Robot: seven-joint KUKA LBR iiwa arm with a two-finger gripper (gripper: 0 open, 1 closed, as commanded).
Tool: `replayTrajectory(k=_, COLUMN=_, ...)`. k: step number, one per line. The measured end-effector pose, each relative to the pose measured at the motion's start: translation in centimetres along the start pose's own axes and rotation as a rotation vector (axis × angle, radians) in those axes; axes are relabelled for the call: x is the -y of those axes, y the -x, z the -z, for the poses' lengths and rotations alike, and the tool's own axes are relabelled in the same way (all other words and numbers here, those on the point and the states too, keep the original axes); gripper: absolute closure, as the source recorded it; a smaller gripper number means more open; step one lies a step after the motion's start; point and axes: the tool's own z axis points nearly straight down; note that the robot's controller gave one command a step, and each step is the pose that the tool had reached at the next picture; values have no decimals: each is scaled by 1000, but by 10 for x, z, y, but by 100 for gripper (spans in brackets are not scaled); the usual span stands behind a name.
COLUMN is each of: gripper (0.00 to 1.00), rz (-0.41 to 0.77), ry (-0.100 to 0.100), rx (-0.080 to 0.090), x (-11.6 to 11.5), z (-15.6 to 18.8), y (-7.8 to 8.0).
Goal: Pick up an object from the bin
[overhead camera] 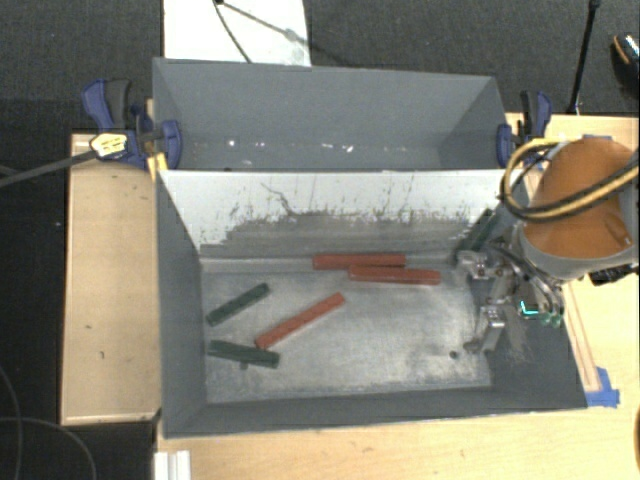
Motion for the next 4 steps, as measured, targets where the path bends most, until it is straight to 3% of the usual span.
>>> replayTrajectory(k=1, gripper=0, rz=134, ry=0, rx=10, x=-30, z=-66, y=65)
replayTrajectory(k=2, gripper=0, rz=-14, ry=0, rx=12, x=-53, z=-32, y=56)
replayTrajectory(k=3, gripper=0, rz=-147, ry=-1, rx=13, x=-30, z=-33, y=62)
replayTrajectory(k=4, gripper=0, rz=-214, ry=1, rx=5, x=-51, z=-64, y=60)
